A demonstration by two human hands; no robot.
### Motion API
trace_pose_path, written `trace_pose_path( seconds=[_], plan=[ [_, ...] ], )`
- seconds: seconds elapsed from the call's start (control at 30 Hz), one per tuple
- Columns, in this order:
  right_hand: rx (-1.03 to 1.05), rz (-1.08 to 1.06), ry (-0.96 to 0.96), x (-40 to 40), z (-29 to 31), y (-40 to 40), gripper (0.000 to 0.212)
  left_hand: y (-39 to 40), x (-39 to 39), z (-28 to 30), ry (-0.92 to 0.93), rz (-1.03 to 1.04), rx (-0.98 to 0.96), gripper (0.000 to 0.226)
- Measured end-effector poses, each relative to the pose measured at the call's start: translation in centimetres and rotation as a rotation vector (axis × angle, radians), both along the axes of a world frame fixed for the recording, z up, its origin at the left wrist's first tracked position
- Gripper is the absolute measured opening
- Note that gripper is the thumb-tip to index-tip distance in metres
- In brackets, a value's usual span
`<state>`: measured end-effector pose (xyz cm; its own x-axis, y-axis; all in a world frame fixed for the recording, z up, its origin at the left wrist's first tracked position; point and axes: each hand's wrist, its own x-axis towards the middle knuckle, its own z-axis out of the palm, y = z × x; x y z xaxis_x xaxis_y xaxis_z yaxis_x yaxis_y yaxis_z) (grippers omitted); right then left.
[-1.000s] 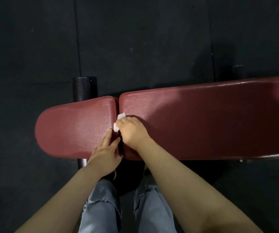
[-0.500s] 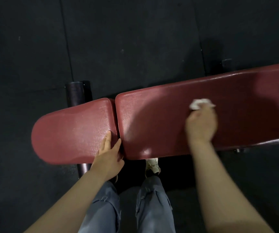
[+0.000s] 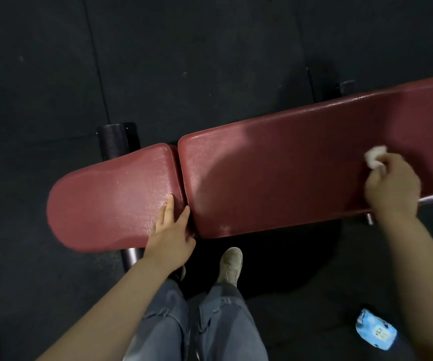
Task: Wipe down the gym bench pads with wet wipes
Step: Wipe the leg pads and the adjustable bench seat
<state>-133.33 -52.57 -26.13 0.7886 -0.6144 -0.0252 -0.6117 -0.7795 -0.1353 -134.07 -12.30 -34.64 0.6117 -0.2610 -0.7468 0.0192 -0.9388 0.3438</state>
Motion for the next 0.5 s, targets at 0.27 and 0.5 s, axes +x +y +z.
trace_pose_path(
  seconds=[0.27, 0.5],
  plan=[
    [0.142, 0.754, 0.273, 2.7, -9.2, 23.2, 0.037, -0.4, -1.3, -0.5, -0.152, 0.122, -0.036, 0.066],
    [0.059, 0.955, 0.066, 1.5, -6.4, 11.8, 0.025, -1.2, -5.3, 0.1, -0.136, 0.148, -0.027, 0.071]
  ],
)
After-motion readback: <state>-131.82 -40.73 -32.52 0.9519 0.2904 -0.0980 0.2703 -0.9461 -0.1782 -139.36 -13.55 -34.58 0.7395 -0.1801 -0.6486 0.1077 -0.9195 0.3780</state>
